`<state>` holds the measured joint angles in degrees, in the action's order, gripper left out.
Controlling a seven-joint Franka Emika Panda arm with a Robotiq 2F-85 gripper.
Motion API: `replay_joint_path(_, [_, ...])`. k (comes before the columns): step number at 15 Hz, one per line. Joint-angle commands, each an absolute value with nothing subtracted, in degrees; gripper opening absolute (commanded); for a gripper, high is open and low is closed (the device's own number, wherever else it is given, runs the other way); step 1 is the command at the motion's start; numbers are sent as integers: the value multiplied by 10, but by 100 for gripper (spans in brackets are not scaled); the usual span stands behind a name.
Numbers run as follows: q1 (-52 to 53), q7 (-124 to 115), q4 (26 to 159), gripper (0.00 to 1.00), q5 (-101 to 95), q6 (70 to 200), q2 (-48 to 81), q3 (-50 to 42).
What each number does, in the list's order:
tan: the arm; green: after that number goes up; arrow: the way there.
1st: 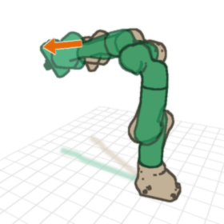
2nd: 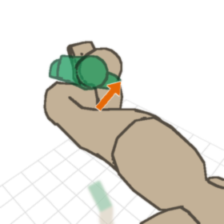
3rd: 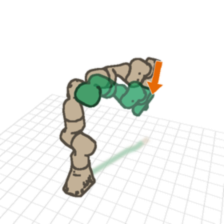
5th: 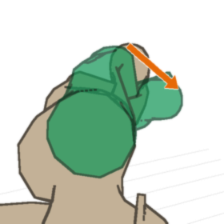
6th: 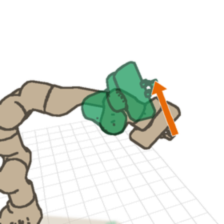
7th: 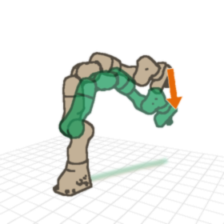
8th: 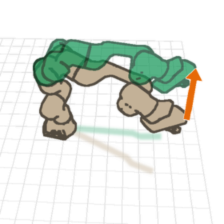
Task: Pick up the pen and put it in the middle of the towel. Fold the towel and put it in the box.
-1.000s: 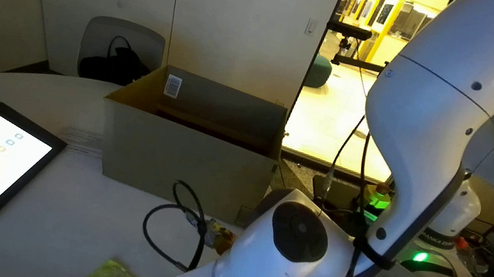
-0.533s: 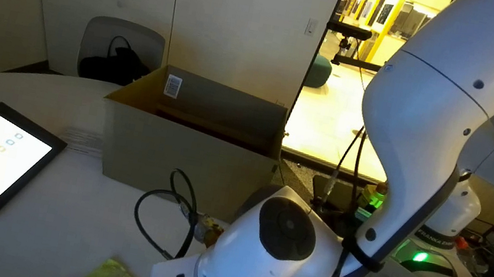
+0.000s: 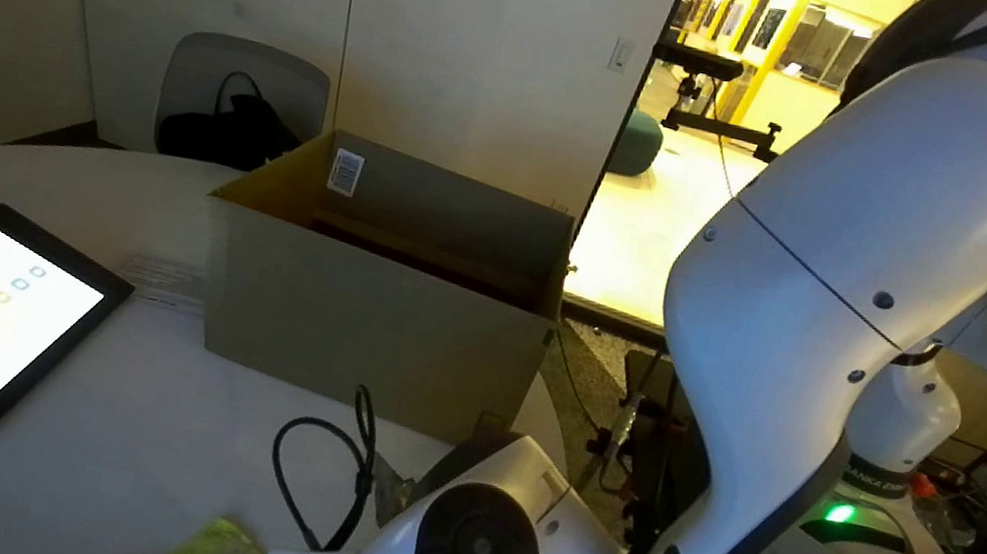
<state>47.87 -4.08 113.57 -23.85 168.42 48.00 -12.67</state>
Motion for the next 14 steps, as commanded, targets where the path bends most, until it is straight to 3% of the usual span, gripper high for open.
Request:
replay_joint_path(1, [481, -76, 1089, 9, -215, 1653, 516, -129])
replay_joint_path(2, [477, -79, 1091, 32, -215, 1644, 508, -125])
replay_joint_path(4, [472, -86, 1089, 34, -217, 1632, 501, -122])
replay_joint_path(7, [458, -91, 1089, 54, -216, 1626, 483, -117])
replay_joint_path(12, [441, -109, 1083, 96, -217, 1623, 467, -124])
replay_joint_path(14, [436, -119, 1078, 100, -217, 1623, 474, -124])
